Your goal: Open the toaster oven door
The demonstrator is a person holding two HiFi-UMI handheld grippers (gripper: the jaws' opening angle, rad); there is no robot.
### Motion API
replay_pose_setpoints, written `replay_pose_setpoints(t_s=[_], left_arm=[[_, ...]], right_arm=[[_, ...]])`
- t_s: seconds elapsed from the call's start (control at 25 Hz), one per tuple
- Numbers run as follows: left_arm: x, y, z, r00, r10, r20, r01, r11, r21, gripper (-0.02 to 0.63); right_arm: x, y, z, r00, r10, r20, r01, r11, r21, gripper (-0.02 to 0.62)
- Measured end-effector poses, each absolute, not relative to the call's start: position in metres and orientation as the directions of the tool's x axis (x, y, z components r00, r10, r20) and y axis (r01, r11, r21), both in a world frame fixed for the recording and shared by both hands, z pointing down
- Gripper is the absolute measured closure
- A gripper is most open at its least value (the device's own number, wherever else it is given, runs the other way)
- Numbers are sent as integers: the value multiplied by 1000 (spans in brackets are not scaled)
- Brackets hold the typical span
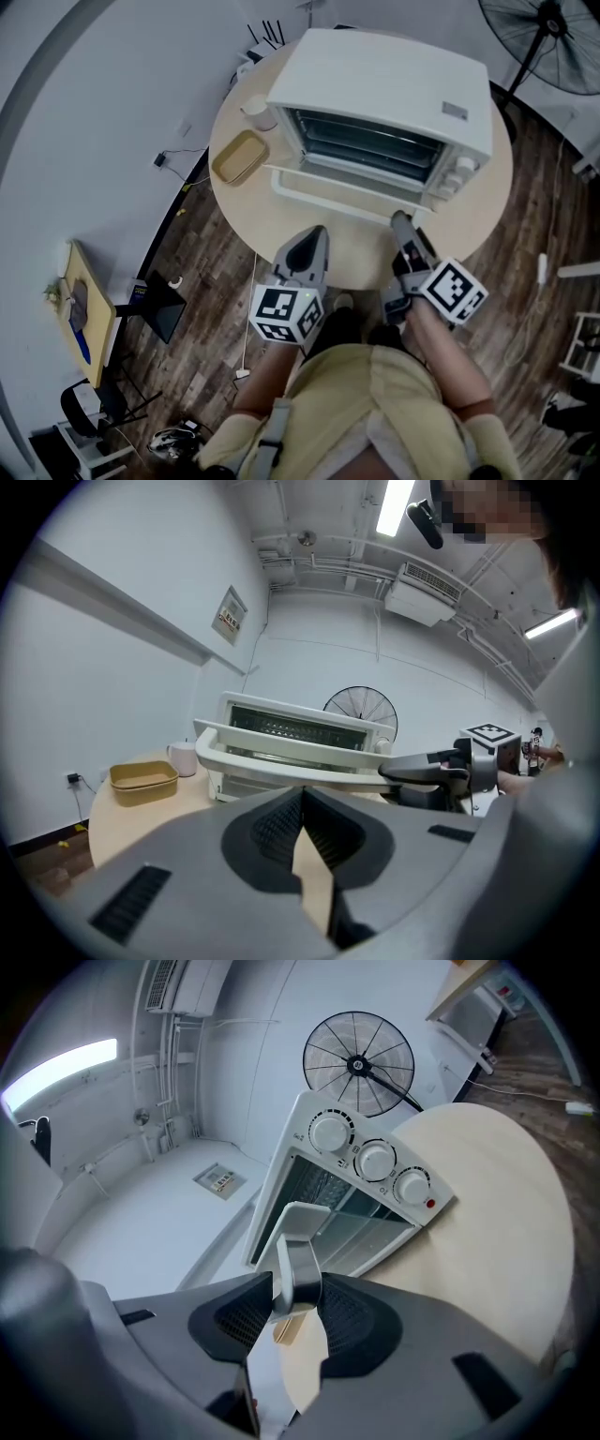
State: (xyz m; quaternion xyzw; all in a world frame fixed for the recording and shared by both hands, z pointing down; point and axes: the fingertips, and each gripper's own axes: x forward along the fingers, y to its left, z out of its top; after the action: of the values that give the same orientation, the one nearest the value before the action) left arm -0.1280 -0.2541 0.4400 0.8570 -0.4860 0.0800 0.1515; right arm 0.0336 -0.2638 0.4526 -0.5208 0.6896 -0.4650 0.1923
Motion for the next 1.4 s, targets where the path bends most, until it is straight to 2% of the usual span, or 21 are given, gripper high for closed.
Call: replay_pose_setpoints(t_s=[0.48, 0.84, 1.4], left_arm=[[-144, -232, 459, 460, -825, 327, -887, -417, 196, 604], [-145, -218, 468, 446, -822, 355, -895, -401, 196, 604], [-139, -201, 492, 457, -795, 398, -889, -406, 211, 604]], right_arm=[[14, -221, 513, -468, -825, 316, -591, 27, -806, 448], [5, -212, 528, -502, -828, 249, -626, 150, -765, 448], [1, -191, 570, -507, -803, 312, -679, 149, -719, 446]])
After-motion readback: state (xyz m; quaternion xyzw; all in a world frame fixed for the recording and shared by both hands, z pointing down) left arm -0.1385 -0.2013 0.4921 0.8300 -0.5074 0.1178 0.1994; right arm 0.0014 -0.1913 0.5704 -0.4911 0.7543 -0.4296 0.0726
